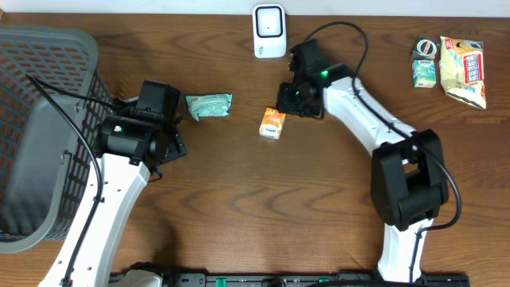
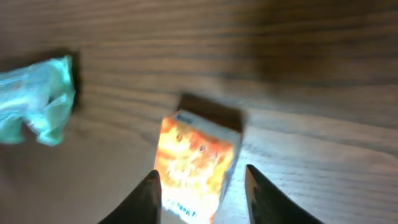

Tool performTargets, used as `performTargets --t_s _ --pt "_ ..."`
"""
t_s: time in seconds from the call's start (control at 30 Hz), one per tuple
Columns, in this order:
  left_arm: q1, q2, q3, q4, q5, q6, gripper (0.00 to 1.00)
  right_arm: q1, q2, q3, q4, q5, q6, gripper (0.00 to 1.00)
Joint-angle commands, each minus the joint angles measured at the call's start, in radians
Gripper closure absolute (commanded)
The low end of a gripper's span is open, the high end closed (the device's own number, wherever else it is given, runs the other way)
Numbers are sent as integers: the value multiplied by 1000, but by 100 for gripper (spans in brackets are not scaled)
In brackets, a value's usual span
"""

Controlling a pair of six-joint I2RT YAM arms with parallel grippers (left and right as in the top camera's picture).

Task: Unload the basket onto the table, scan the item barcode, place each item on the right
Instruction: 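Grasp the orange Kleenex Enjoy pack with the right gripper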

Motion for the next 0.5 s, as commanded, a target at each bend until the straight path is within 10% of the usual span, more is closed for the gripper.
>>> performTargets --t_s 0.0,0.13,0.47 --pt "5 -5 3 -3 -13 -5 2 -5 9 11 -39 -153 -3 46" --pt "5 -5 3 -3 -13 -5 2 3 10 -6 -47 -148 5 18" --pt "5 -5 3 -3 -13 -5 2 -15 11 -133 99 -143 120 13"
